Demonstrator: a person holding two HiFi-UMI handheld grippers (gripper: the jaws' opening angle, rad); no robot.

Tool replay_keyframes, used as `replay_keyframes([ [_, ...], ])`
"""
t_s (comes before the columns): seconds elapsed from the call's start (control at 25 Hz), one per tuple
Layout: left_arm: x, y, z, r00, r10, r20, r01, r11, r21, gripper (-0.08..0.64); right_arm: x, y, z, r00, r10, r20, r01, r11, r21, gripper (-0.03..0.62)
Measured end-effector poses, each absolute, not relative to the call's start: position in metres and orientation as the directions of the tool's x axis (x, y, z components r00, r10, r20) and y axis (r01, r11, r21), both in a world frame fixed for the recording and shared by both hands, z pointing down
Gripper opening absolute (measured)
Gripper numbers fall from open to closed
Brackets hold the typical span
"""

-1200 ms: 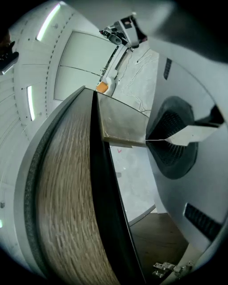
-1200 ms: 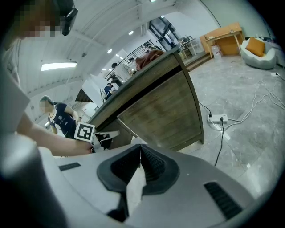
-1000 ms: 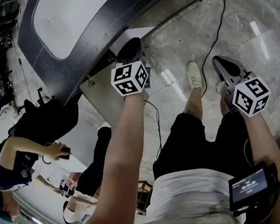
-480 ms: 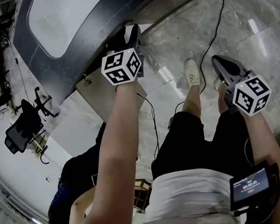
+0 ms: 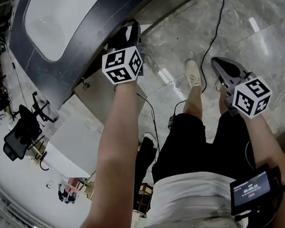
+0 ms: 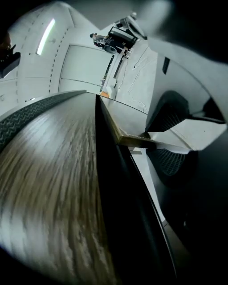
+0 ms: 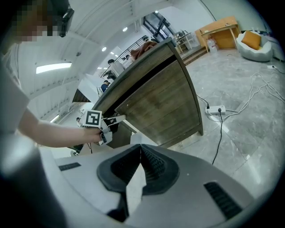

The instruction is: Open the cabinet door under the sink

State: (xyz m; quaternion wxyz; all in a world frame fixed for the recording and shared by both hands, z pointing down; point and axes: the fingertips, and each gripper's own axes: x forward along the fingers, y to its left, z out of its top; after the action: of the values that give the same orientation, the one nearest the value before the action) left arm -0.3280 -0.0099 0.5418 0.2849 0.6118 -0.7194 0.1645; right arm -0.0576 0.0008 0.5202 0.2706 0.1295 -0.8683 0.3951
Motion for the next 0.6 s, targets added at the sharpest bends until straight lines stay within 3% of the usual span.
replay_keyframes([
  [0.6, -0.291, 0.013, 0.541, -0.006, -0.767, 0.641, -0.998, 0.044, 0.044, 0.086, -0.058, 0.021, 0.526, -0.818, -0.002, 0.575, -0.439, 0.648, -0.622, 0.015],
])
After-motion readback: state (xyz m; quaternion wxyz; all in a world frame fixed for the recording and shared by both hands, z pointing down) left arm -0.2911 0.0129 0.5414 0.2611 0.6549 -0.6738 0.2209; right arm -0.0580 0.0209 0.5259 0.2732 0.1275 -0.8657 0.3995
